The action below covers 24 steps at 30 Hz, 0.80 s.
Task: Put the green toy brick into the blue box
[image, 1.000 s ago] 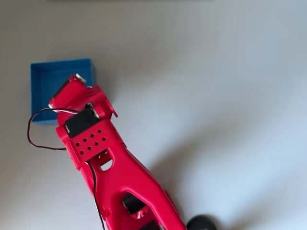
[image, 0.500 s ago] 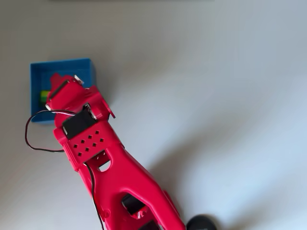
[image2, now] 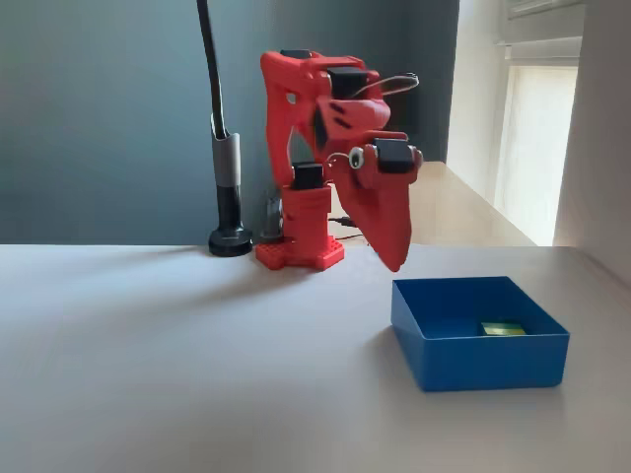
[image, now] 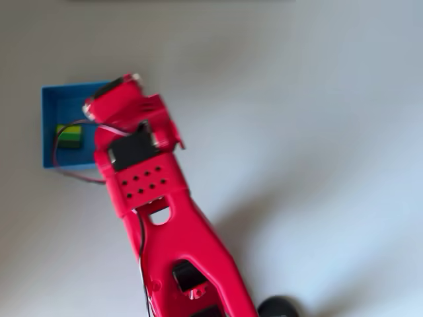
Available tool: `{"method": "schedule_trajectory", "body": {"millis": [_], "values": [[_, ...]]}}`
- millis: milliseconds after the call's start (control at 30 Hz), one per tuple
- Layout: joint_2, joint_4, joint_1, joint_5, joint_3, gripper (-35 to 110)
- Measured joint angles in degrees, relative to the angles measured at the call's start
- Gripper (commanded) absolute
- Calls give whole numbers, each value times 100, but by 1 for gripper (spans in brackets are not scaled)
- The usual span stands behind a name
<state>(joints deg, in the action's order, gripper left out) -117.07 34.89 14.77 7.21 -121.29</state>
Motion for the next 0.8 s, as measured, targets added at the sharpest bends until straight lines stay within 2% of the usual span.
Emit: {"method": "schedule_trajectory", "body": {"millis": [333, 567, 800], "values": [[0, 896, -1424, -211, -352, 0], [-360, 1090, -1714, -413, -580, 0], [-1960, 1090, -1591, -413, -1872, 0]]}}
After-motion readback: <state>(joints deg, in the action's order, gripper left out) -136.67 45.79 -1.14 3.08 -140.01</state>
